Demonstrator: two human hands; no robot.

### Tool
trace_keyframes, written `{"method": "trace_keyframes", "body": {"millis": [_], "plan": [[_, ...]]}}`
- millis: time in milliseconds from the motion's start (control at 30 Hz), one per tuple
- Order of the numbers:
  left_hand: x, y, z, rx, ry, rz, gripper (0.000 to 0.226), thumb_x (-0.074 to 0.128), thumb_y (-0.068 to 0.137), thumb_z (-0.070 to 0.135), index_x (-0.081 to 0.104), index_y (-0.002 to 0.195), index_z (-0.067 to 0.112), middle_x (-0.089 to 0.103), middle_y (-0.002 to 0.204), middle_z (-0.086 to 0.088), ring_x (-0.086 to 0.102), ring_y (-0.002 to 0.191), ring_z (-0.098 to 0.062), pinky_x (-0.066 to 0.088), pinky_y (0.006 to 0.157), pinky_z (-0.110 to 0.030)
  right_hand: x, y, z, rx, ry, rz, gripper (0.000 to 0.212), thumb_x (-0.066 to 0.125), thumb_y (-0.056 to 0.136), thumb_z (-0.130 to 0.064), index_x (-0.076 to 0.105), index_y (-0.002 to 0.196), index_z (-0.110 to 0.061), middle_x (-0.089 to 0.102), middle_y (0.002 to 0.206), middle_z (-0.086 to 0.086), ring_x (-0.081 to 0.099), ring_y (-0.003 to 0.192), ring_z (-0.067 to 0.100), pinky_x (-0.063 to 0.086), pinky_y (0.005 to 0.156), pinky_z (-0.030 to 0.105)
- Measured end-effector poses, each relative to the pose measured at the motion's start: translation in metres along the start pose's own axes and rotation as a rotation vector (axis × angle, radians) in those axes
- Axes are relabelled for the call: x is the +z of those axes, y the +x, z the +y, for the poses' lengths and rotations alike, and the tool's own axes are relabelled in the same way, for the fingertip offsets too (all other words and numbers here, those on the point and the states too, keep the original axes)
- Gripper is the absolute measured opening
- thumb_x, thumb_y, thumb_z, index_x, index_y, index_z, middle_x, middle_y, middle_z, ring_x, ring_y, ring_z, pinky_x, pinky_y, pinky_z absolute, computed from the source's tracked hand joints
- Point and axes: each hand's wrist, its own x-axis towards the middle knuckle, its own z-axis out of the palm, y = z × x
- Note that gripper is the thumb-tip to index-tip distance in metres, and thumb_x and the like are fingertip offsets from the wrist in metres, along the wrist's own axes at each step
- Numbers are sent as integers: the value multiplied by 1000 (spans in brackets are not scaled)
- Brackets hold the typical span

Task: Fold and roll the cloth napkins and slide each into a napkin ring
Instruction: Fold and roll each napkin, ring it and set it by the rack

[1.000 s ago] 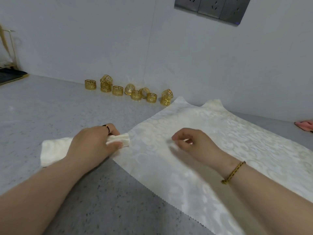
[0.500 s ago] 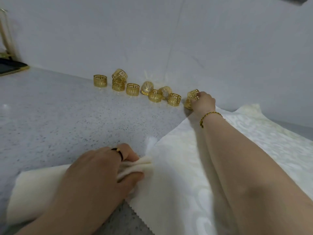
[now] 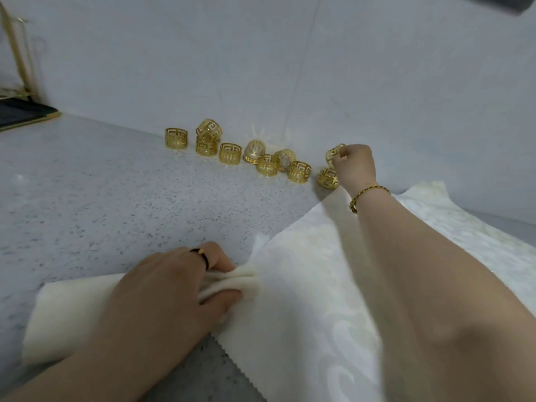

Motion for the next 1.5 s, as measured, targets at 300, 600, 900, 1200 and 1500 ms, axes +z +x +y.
{"method": "trace_keyframes", "body": {"millis": [300,600,900,1200,1500], "plan": [[-10,2,10,-6,83,-145,14,56,84,41,44,77,38,58,72,11,49,65,4,33,53,-11,-81,-120,-28,-119,147,-336,33,61,81,-4,44,58,-20,47,69,-2,43,62,10,32,54,12],[-8,-12,28,89,219,-80,25,50,87,46,52,106,31,50,82,10,46,79,-13,27,54,-11,-126,-244,-19,-26,179,-493,31,65,77,-14,46,97,-28,53,104,-6,54,94,13,42,79,22],[-16,-12,72,-95,38,60,16,60,84,35,47,79,27,54,76,11,51,74,-15,32,54,-20,-124,-261,-12,-10,323,-430,52,62,82,-18,37,128,-26,39,113,-10,49,100,9,40,87,18],[10,-37,99,-6,-218,84,30,71,75,33,44,70,43,58,77,19,55,75,-3,39,63,-15,-138,-247,-11,313,1228,-432,24,59,84,-3,52,101,-18,57,113,10,61,82,12,54,77,27],[7,-40,95,-62,-428,21,25,77,69,16,59,66,33,60,69,34,55,68,11,39,58,-4,-134,-253,-15,169,1080,-482,34,61,81,3,51,97,-25,58,97,-8,64,72,5,51,89,33]]}}
